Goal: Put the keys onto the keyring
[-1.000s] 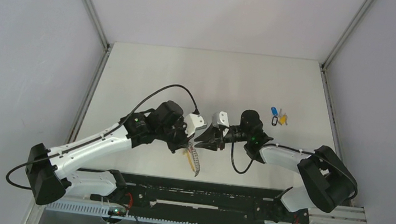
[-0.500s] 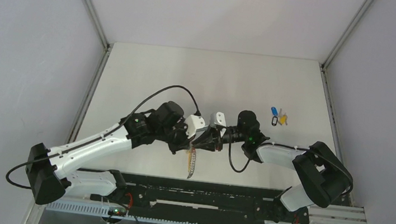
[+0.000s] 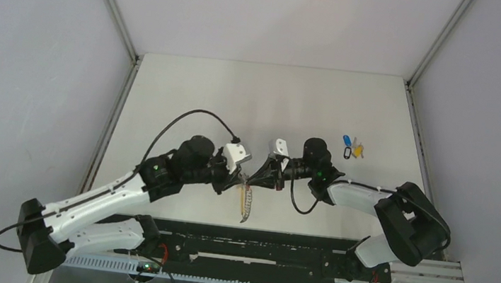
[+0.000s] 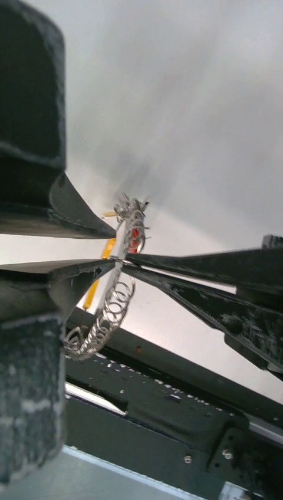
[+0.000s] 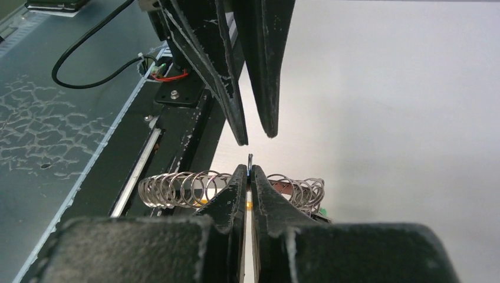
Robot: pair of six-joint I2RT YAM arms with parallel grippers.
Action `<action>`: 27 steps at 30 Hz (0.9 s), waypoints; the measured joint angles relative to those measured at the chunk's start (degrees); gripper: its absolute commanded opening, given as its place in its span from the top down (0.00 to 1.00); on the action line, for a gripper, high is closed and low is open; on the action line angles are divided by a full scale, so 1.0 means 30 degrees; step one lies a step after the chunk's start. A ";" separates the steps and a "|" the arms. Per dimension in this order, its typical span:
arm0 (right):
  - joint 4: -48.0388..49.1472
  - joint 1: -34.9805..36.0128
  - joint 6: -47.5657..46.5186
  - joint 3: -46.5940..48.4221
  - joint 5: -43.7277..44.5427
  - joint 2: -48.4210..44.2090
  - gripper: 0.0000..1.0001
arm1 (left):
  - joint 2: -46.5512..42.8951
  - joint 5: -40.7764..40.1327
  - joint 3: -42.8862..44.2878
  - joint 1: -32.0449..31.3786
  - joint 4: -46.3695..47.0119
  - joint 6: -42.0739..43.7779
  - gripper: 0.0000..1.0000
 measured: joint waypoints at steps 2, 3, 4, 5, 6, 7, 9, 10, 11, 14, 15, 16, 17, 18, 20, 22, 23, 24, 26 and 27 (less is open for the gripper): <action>-0.0874 -0.0080 -0.0160 0.0000 0.0073 -0.0597 1.00 | -0.1610 -0.0364 -0.1872 -0.0007 0.2113 -0.0634 0.73; -0.1202 -0.0131 -0.0219 0.0000 0.0109 -0.0969 1.00 | -0.2492 -0.0539 -0.2914 0.0000 0.3155 -0.0918 0.72; -0.1472 -0.0211 -0.0255 0.0000 0.0109 -0.1319 1.00 | -0.3519 -0.0801 -0.4138 0.0000 0.4248 -0.1231 0.69; -0.1625 -0.0299 -0.0306 0.0000 0.0102 -0.1632 1.00 | -0.4488 -0.0962 -0.5209 -0.0007 0.5144 -0.1515 0.66; -0.1836 -0.0372 -0.0357 0.0000 0.0117 -0.1953 1.00 | -0.5129 -0.1086 -0.5938 -0.0007 0.5770 -0.1683 0.64; -0.2055 -0.0452 -0.0430 0.0000 0.0117 -0.2222 1.00 | -0.5865 -0.1246 -0.6761 -0.0007 0.6637 -0.1887 0.63; -0.2506 -0.0539 -0.0554 0.0000 0.0182 -0.2616 1.00 | -0.6907 -0.1384 -0.8058 -0.0007 0.8233 -0.2259 0.63; -0.2710 -0.0546 -0.0612 0.0000 0.0211 -0.2754 1.00 | -0.7111 -0.1406 -0.8378 -0.0007 0.8714 -0.2382 0.63; -0.2922 -0.0546 -0.0670 0.0000 0.0262 -0.2878 1.00 | -0.7213 -0.1399 -0.8641 -0.0007 0.9275 -0.2514 0.63; -0.3650 -0.0539 -0.1005 0.0000 0.0408 -0.3264 1.00 | -0.7009 -0.1304 -0.8735 -0.0007 1.0528 -0.2674 0.60; -0.3912 -0.0539 -0.1115 0.0000 0.0481 -0.3453 1.00 | -0.6878 -0.1239 -0.8743 -0.0007 1.0958 -0.2674 0.60; -0.4109 -0.0539 -0.1246 0.0000 0.0561 -0.3614 1.00 | -0.6805 -0.1158 -0.8743 -0.0007 1.1234 -0.2667 0.60; -0.4291 -0.0539 -0.1362 0.0000 0.0656 -0.3767 1.00 | -0.6732 -0.1093 -0.8743 -0.0007 1.1562 -0.2674 0.60; -0.4488 -0.0539 -0.1457 0.0000 0.0750 -0.3898 1.00 | -0.6645 -0.0954 -0.8743 -0.0007 1.1956 -0.2674 0.60; -0.4765 -0.0539 -0.1566 0.0000 0.0852 -0.4058 1.00 | -0.6368 -0.0714 -0.8743 -0.0007 1.2713 -0.2659 0.59; -0.4991 -0.0539 -0.1683 0.0000 0.0976 -0.4167 1.00 | -0.5923 -0.0393 -0.8735 -0.0007 1.3260 -0.2659 0.58; -0.5136 -0.0539 -0.1778 0.0007 0.1020 -0.4204 1.00 | -0.5676 -0.0219 -0.8735 -0.0007 1.3464 -0.2652 0.58; -0.5406 -0.0539 -0.1858 0.0044 0.1093 -0.4226 1.00 | -0.5515 -0.0087 -0.8735 -0.0007 1.3602 -0.2652 0.58; -0.6142 -0.0532 -0.2076 0.0240 0.1297 -0.4226 1.00 | -0.5217 0.0270 -0.8735 -0.0007 1.3865 -0.2652 0.57; -0.6390 -0.0525 -0.2171 0.0328 0.1355 -0.4226 1.00 | -0.5144 0.0386 -0.8735 -0.0007 1.3952 -0.2645 0.57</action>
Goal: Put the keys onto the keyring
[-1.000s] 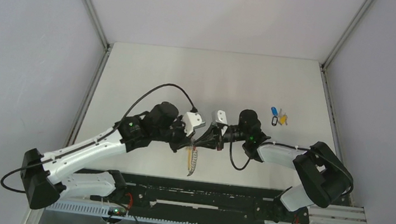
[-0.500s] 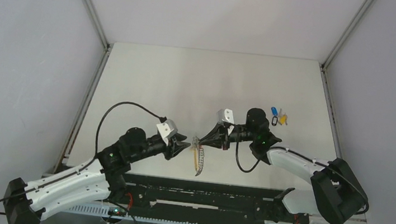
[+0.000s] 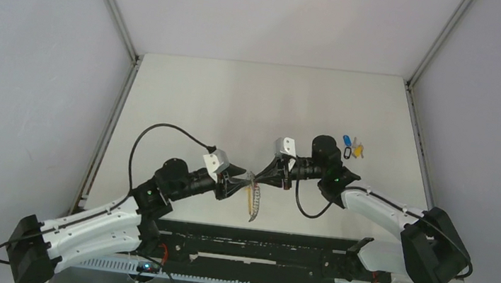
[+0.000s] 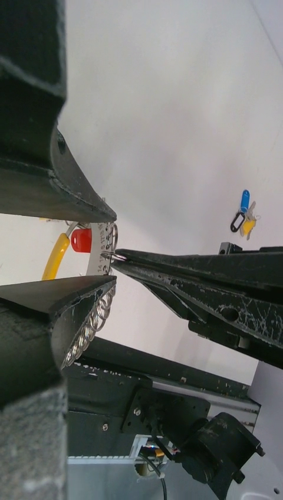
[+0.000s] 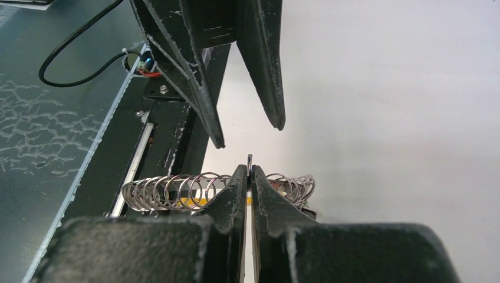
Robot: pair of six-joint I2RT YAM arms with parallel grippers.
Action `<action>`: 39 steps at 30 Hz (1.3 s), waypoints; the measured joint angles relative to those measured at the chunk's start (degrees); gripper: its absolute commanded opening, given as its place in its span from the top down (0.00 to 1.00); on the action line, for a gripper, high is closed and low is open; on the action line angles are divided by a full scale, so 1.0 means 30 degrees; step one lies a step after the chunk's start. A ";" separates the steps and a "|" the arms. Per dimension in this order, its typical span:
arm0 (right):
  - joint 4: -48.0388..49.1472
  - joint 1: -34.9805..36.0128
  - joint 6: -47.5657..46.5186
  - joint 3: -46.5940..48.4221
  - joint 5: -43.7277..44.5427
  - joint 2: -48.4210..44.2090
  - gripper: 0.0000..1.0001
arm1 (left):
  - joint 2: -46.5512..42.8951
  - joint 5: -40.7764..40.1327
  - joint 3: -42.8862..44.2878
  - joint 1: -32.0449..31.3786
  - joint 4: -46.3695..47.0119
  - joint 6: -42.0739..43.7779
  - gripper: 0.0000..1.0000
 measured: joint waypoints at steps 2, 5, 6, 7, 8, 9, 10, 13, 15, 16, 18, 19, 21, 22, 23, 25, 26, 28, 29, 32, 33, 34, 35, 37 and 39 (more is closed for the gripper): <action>-0.0525 0.0007 -0.0219 0.0219 0.0124 -0.0007 1.00 | 0.0146 0.0219 0.0000 0.0000 0.0175 0.0015 0.57; -0.0911 0.0066 -0.0437 0.0255 0.0291 -0.0095 1.00 | 0.0335 0.0335 -0.0022 0.0000 0.0568 0.0138 0.56; -0.1071 0.0102 -0.0510 0.0255 0.0357 -0.0131 1.00 | 0.0379 0.0328 -0.0058 0.0000 0.0714 0.0153 0.56; -0.1202 0.0124 -0.0583 0.0255 0.0423 -0.0168 1.00 | 0.0444 0.0321 -0.0168 0.0007 0.1005 0.0182 0.56; -0.1508 0.0153 -0.0692 0.0270 0.0503 -0.0240 1.00 | 0.0495 0.0321 -0.0284 0.0007 0.1151 0.0197 0.56; -0.1829 0.0204 -0.0838 0.0328 0.0583 -0.0313 1.00 | 0.0546 0.0321 -0.0452 0.0007 0.1399 0.0211 0.56; -0.2157 0.0248 -0.0976 0.0415 0.0648 -0.0357 1.00 | 0.0590 0.0335 -0.0576 0.0044 0.1537 0.0240 0.56; -0.3344 0.0372 -0.1494 0.0918 0.0947 -0.0583 1.00 | 0.0699 0.0605 -0.1013 0.0306 0.2069 0.0342 0.56; -0.4116 0.0379 -0.1821 0.1253 0.1115 -0.0903 1.00 | 0.0707 0.0947 -0.1246 0.0619 0.2404 0.0357 0.54; -0.4481 0.0386 -0.1960 0.1421 0.1158 -0.1049 1.00 | 0.0707 0.1115 -0.1348 0.0765 0.2608 0.0364 0.54; -0.5195 0.0393 -0.2259 0.1792 0.1326 -0.1341 1.00 | 0.0699 0.1486 -0.1494 0.0954 0.2980 0.0481 0.51; -0.5566 0.0423 -0.2397 0.2025 0.1443 -0.1508 1.00 | 0.0699 0.1727 -0.1545 0.1020 0.3177 0.0510 0.50; -0.6120 0.0503 -0.2637 0.2346 0.1574 -0.1698 1.00 | 0.0692 0.2142 -0.1647 0.1107 0.3497 0.0590 0.47; -0.6441 0.0561 -0.2783 0.2499 0.1632 -0.1792 1.00 | 0.0692 0.2441 -0.1683 0.1144 0.3665 0.0663 0.46; -0.6812 0.0627 -0.2922 0.2674 0.1698 -0.1887 1.00 | 0.0692 0.2769 -0.1712 0.1180 0.3861 0.0699 0.45; -0.7475 0.0721 -0.3198 0.2958 0.1778 -0.2018 1.00 | 0.0692 0.3359 -0.1719 0.1319 0.4182 0.0809 0.46; -0.7796 0.0758 -0.3351 0.3082 0.1829 -0.2076 1.00 | 0.0692 0.3636 -0.1719 0.1428 0.4342 0.0838 0.47; -0.8408 0.0794 -0.3657 0.3264 0.1851 -0.2215 1.00 | 0.0685 0.4393 -0.1851 0.1829 0.4998 0.0852 0.49; -0.8553 0.0809 -0.3759 0.3286 0.1858 -0.2266 1.00 | 0.0663 0.4758 -0.2018 0.2040 0.5472 0.0852 0.50; -0.9114 0.0882 -0.4167 0.3300 0.1851 -0.2375 1.00 | 0.0597 0.5639 -0.2616 0.2506 0.6630 0.0845 0.55; -0.9238 0.0896 -0.4269 0.3300 0.1843 -0.2390 1.00 | 0.0605 0.5894 -0.2652 0.2594 0.6725 0.0838 0.56; -0.9362 0.0918 -0.4371 0.3300 0.1843 -0.2390 1.00 | 0.0656 0.6127 -0.2652 0.2630 0.6892 0.0831 0.56; -0.9464 0.0925 -0.4422 0.3300 0.1851 -0.2390 1.00 | 0.0714 0.6382 -0.2652 0.2659 0.7096 0.0831 0.57; -0.9559 0.0962 -0.4510 0.3300 0.1851 -0.2390 1.00 | 0.0903 0.6870 -0.2652 0.2674 0.7439 0.0831 0.58; -0.9581 0.0998 -0.4575 0.3300 0.1851 -0.2404 1.00 | 0.1158 0.7227 -0.2645 0.2674 0.7555 0.0831 0.59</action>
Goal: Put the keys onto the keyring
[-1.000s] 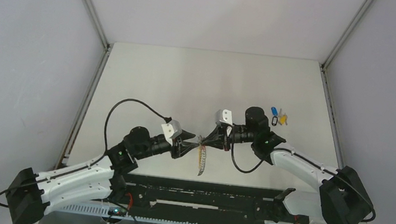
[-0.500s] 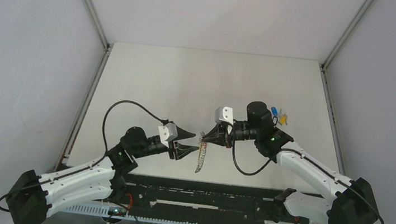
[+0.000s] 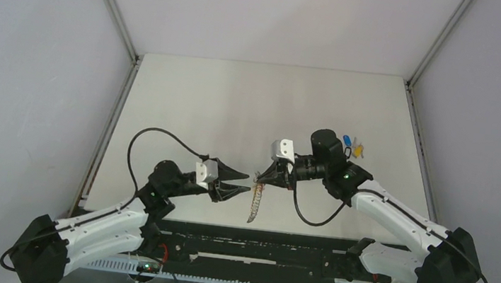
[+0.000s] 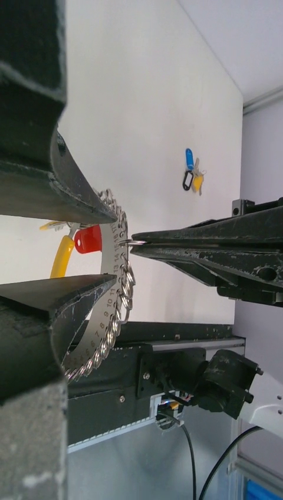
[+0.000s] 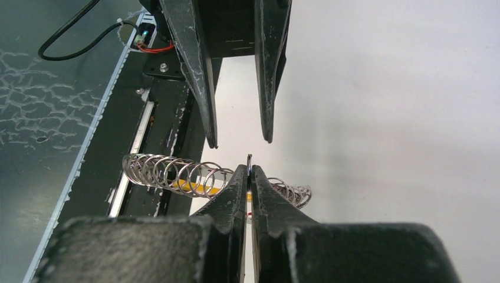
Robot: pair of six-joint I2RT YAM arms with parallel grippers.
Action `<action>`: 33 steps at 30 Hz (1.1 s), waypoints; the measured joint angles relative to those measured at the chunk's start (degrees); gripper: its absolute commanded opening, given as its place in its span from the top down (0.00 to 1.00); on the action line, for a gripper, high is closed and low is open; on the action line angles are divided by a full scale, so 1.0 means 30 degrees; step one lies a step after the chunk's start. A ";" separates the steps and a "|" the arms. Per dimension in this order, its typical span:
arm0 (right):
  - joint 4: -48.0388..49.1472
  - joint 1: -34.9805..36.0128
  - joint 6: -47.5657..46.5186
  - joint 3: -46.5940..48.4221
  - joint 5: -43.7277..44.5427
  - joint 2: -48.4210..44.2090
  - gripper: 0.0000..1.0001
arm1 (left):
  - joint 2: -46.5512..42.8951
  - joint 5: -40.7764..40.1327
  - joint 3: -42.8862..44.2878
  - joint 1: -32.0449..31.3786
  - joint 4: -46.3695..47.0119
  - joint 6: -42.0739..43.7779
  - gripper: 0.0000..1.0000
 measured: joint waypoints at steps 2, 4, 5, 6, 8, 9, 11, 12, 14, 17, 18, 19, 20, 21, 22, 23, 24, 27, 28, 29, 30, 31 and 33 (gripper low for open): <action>0.0000 0.0007 -0.0087 0.0000 0.0007 -0.0029 1.00 | 0.0255 0.0240 0.0000 0.0000 0.0022 -0.0007 0.59; 0.0000 0.0007 -0.0146 0.0000 0.0007 -0.0058 1.00 | 0.0488 0.0423 0.0007 0.0000 0.0036 -0.0007 0.62; 0.0000 0.0007 -0.0160 0.0000 0.0000 -0.0073 1.00 | 0.0627 0.0517 0.0029 0.0000 0.0036 -0.0007 0.63; 0.0007 0.0015 -0.0168 0.0000 -0.0015 -0.0080 1.00 | 0.0758 0.0583 0.0044 0.0000 0.0051 -0.0015 0.64; 0.0015 0.0036 -0.0168 0.0000 -0.0029 -0.0080 1.00 | 0.1064 0.0648 0.0051 0.0000 0.0211 -0.0029 0.65; 0.0015 0.0066 -0.0168 0.0000 -0.0029 -0.0080 1.00 | 0.1188 0.0678 0.0051 0.0000 0.0299 -0.0044 0.65; 0.0015 0.0138 -0.0168 0.0000 -0.0066 -0.0080 1.00 | 0.1362 0.0736 0.0051 0.0000 0.0408 -0.0058 0.65; 0.0015 0.0168 -0.0168 0.0000 -0.0109 -0.0080 1.00 | 0.1413 0.0736 0.0051 0.0000 0.0459 -0.0058 0.66; 0.0015 0.0240 -0.0160 0.0000 -0.0182 -0.0080 1.00 | 0.1494 0.0736 0.0051 0.0000 0.0532 -0.0051 0.66; 0.0015 0.0342 -0.0160 0.0000 -0.0299 -0.0080 1.00 | 0.1588 0.0743 0.0066 0.0000 0.0692 -0.0051 0.68; 0.0015 0.0364 -0.0160 0.0000 -0.0313 -0.0080 1.00 | 0.1610 0.0736 0.0073 0.0000 0.0736 -0.0058 0.69; 0.0015 0.0379 -0.0160 0.0000 -0.0321 -0.0080 1.00 | 0.1647 0.0743 0.0073 0.0000 0.0772 -0.0051 0.70; 0.0015 0.0379 -0.0160 0.0000 -0.0335 -0.0080 1.00 | 0.1683 0.0743 0.0073 0.0000 0.0787 -0.0058 0.70; 0.0015 0.0379 -0.0160 0.0000 -0.0342 -0.0080 1.00 | 0.1705 0.0758 0.0073 0.0000 0.0801 -0.0051 0.71; 0.0015 0.0379 -0.0160 0.0000 -0.0350 -0.0080 1.00 | 0.1741 0.0794 0.0073 0.0000 0.0831 -0.0058 0.71; 0.0015 0.0379 -0.0160 0.0000 -0.0364 -0.0080 1.00 | 0.1778 0.0838 0.0080 0.0000 0.0860 -0.0066 0.71; 0.0015 0.0379 -0.0160 0.0000 -0.0386 -0.0080 1.00 | 0.1821 0.0947 0.0095 0.0000 0.0860 -0.0131 0.71; 0.0015 0.0386 -0.0146 0.0000 -0.0393 -0.0073 1.00 | 0.1923 0.1188 0.0233 0.0000 0.0882 -0.0255 0.71; 0.0022 0.0379 -0.0146 0.0000 -0.0386 -0.0058 1.00 | 0.1931 0.1239 0.0321 0.0000 0.0896 -0.0342 0.71; 0.0022 0.0386 -0.0146 0.0000 -0.0386 -0.0044 1.00 | 0.1931 0.1260 0.0357 0.0000 0.0925 -0.0357 0.71; 0.0022 0.0386 -0.0146 0.0000 -0.0379 -0.0036 1.00 | 0.1931 0.1304 0.0386 0.0000 0.0998 -0.0379 0.71; 0.0029 0.0386 -0.0146 0.0000 -0.0379 -0.0022 1.00 | 0.1931 0.1348 0.0408 0.0000 0.1086 -0.0423 0.71; 0.0036 0.0393 -0.0146 0.0000 -0.0379 0.0000 1.00 | 0.1931 0.1450 0.0415 0.0000 0.1173 -0.0532 0.71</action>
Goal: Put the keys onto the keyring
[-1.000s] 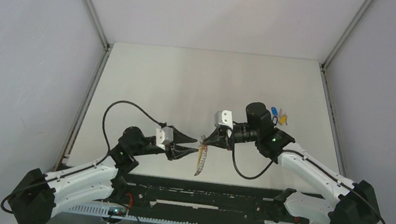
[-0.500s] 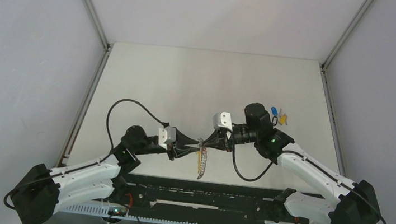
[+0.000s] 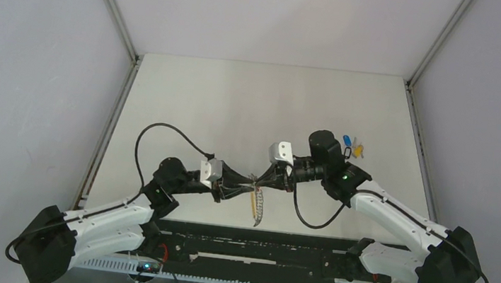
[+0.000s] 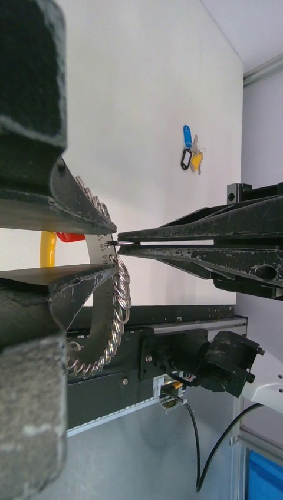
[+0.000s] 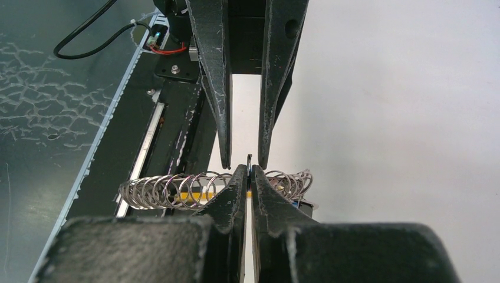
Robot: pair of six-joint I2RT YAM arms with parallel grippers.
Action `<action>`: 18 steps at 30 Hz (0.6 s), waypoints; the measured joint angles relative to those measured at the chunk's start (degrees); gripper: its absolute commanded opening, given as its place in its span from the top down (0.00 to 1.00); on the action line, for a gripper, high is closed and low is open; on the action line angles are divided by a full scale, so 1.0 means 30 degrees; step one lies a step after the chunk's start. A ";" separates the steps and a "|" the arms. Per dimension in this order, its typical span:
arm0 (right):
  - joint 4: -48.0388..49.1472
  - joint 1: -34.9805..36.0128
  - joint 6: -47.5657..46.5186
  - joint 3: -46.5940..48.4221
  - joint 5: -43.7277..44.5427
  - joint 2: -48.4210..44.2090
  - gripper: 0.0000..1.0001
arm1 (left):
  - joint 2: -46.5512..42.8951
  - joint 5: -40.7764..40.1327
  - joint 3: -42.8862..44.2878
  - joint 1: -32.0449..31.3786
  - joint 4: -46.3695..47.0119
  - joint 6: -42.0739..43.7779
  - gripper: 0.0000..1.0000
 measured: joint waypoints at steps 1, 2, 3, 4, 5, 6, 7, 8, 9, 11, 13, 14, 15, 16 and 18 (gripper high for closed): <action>0.0007 0.0007 0.0000 0.0000 0.0000 0.0015 1.00 | 0.0000 0.0073 0.0000 0.0000 0.0007 -0.0029 0.71; 0.0022 0.0022 0.0007 0.0000 0.0000 0.0029 1.00 | 0.0000 0.0138 0.0000 0.0000 0.0015 -0.0051 0.72; 0.0051 0.0044 0.0007 0.0000 0.0000 0.0036 1.00 | 0.0022 0.0146 0.0000 0.0000 0.0022 -0.0138 0.73; 0.0080 0.0080 0.0015 0.0000 0.0007 0.0036 1.00 | 0.0066 0.0153 0.0000 0.0000 0.0044 -0.0175 0.73; 0.0109 0.0109 0.0015 0.0000 0.0007 0.0036 1.00 | 0.0124 0.0153 0.0000 0.0000 0.0073 -0.0189 0.73; 0.0124 0.0146 0.0022 0.0000 0.0007 0.0036 1.00 | 0.0197 0.0153 0.0000 0.0000 0.0080 -0.0204 0.74; 0.0124 0.0175 0.0029 0.0000 0.0015 0.0036 1.00 | 0.0262 0.0160 0.0000 0.0000 0.0095 -0.0240 0.75; 0.0117 0.0197 0.0051 0.0000 0.0029 0.0036 1.00 | 0.0321 0.0160 0.0000 0.0000 0.0109 -0.0291 0.76; 0.0117 0.0211 0.0066 0.0000 0.0044 0.0036 1.00 | 0.0364 0.0160 0.0000 0.0000 0.0131 -0.0321 0.77; 0.0124 0.0233 0.0066 0.0000 0.0066 0.0036 1.00 | 0.0393 0.0175 0.0015 0.0000 0.0138 -0.0328 0.79; 0.0124 0.0240 0.0073 0.0000 0.0066 0.0036 1.00 | 0.0437 0.0175 0.0051 0.0000 0.0138 -0.0328 0.81; 0.0124 0.0248 0.0066 0.0000 0.0073 0.0036 1.00 | 0.0481 0.0189 0.0087 0.0000 0.0138 -0.0335 0.82; 0.0117 0.0248 0.0066 0.0000 0.0080 0.0036 1.00 | 0.0503 0.0189 0.0102 0.0000 0.0146 -0.0342 0.82; 0.0117 0.0248 0.0066 0.0000 0.0087 0.0036 1.00 | 0.0517 0.0197 0.0102 0.0000 0.0146 -0.0350 0.83; 0.0117 0.0255 0.0066 0.0000 0.0109 0.0036 1.00 | 0.0517 0.0197 0.0102 0.0000 0.0146 -0.0357 0.85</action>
